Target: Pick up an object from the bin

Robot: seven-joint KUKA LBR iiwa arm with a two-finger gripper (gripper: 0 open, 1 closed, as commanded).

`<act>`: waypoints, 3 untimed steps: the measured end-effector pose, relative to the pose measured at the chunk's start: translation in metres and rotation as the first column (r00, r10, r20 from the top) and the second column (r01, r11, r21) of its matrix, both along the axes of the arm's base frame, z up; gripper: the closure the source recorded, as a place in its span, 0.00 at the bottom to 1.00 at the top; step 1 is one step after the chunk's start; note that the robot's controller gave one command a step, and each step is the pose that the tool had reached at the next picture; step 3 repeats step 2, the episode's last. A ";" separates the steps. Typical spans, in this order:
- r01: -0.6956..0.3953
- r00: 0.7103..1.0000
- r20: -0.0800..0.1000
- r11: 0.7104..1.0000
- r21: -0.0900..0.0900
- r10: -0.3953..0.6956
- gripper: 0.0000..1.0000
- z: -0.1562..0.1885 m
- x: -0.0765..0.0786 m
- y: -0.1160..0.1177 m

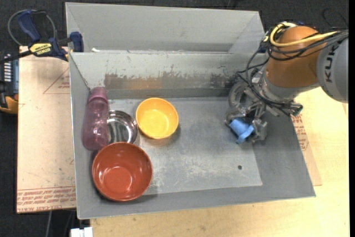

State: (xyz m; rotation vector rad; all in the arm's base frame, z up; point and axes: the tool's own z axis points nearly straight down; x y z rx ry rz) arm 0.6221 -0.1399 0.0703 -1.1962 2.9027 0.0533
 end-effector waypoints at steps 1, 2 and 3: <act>0.000 1.000 0.000 1.000 0.000 0.000 1.00 0.000 0.000 0.000; -0.004 1.000 -0.005 1.000 -0.005 0.004 1.00 0.033 -0.003 -0.002; -0.004 1.000 -0.005 1.000 -0.005 0.004 1.00 0.033 -0.003 -0.002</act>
Offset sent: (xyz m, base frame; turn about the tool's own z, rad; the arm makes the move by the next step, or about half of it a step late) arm 0.0001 -0.0001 0.0764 0.0000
